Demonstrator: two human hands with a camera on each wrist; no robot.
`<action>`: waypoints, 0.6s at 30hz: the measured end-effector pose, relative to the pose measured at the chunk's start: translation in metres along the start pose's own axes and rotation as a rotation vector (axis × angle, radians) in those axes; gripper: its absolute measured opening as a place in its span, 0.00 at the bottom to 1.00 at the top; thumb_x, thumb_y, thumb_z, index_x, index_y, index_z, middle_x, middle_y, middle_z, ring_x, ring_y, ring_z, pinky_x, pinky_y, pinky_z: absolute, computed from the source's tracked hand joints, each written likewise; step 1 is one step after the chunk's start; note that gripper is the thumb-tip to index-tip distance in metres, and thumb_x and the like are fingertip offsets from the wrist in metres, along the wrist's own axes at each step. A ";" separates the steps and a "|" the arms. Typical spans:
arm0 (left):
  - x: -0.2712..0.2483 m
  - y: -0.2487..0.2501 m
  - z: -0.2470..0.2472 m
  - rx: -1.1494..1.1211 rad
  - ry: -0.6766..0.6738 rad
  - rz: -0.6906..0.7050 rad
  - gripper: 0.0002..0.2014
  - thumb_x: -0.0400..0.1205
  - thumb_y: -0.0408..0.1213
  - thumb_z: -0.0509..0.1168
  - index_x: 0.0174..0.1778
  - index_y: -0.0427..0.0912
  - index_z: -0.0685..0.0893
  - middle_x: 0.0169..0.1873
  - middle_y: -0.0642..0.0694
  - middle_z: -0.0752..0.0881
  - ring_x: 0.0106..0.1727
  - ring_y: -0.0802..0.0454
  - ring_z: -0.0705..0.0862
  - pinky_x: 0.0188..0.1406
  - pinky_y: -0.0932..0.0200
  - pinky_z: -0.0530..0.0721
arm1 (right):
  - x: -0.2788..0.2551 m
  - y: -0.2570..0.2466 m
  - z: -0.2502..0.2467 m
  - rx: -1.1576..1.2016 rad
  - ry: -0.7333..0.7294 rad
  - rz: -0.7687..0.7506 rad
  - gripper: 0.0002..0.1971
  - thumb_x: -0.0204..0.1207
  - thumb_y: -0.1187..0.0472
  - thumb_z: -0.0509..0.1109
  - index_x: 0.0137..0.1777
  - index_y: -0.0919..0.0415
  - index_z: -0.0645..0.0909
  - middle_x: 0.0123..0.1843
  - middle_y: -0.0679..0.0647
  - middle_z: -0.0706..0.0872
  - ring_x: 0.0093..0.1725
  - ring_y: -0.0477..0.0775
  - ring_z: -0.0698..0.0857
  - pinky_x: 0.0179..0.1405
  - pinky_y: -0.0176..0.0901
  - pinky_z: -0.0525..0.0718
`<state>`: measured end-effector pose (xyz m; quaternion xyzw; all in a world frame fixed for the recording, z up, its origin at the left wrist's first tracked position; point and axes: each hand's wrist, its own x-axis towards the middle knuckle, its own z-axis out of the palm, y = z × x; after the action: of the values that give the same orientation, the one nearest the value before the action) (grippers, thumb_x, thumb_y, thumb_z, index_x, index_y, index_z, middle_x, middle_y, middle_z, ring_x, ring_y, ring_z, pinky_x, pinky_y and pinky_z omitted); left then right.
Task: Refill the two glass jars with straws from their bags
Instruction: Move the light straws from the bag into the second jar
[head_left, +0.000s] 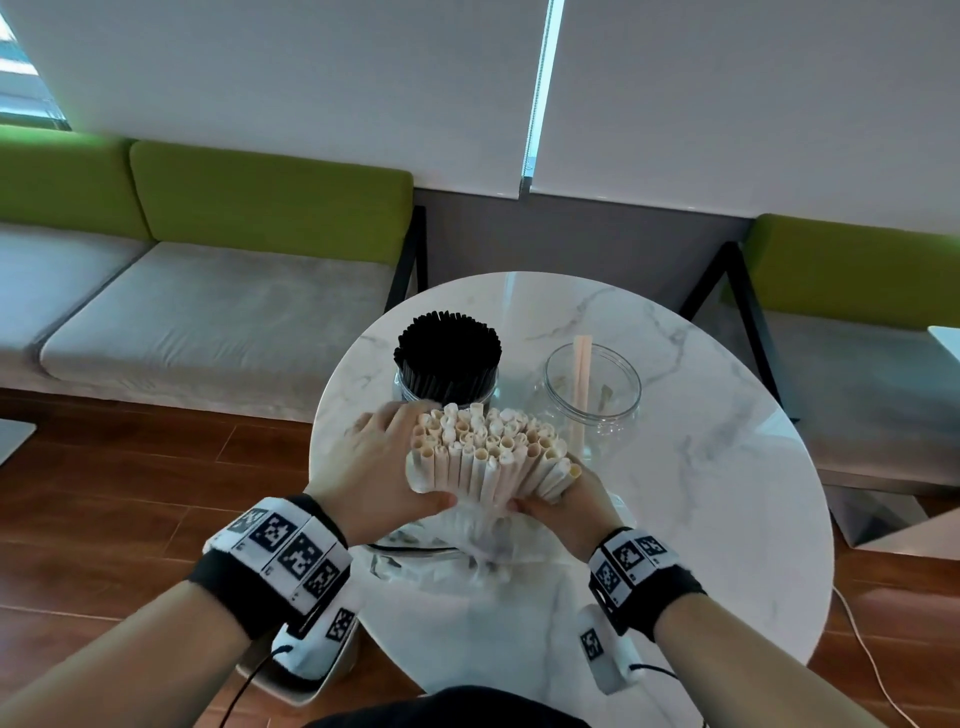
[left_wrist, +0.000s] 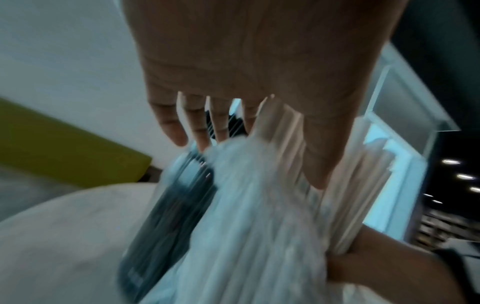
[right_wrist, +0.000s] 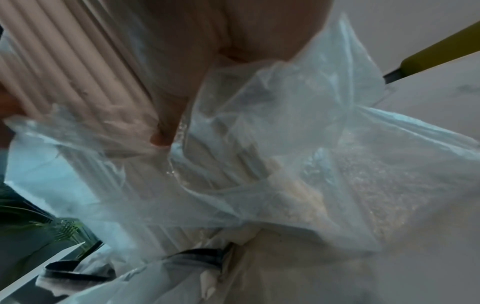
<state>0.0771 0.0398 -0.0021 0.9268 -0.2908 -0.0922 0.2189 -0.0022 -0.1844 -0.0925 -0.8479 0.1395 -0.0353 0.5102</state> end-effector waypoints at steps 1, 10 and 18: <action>-0.003 0.008 -0.007 0.056 0.048 0.079 0.49 0.61 0.64 0.72 0.76 0.57 0.58 0.73 0.55 0.66 0.74 0.52 0.65 0.72 0.57 0.64 | 0.000 0.001 0.000 -0.031 -0.005 -0.016 0.26 0.60 0.59 0.83 0.55 0.36 0.80 0.59 0.52 0.86 0.59 0.54 0.84 0.63 0.56 0.81; 0.021 0.046 0.019 0.293 0.088 0.349 0.38 0.67 0.76 0.57 0.70 0.61 0.62 0.70 0.56 0.72 0.70 0.50 0.73 0.65 0.48 0.75 | -0.003 -0.004 -0.003 -0.489 0.034 -0.284 0.54 0.55 0.26 0.69 0.78 0.54 0.62 0.70 0.49 0.68 0.70 0.48 0.63 0.73 0.47 0.68; 0.021 0.036 0.030 0.073 0.361 0.542 0.35 0.66 0.66 0.67 0.62 0.48 0.69 0.59 0.51 0.70 0.60 0.47 0.78 0.53 0.56 0.81 | 0.019 -0.066 -0.047 -0.289 -0.437 -0.306 0.66 0.53 0.49 0.87 0.83 0.46 0.43 0.74 0.49 0.72 0.73 0.52 0.73 0.73 0.52 0.73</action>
<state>0.0672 -0.0087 -0.0128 0.8245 -0.4863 0.1459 0.2500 0.0201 -0.2002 -0.0137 -0.9105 -0.0996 0.0918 0.3908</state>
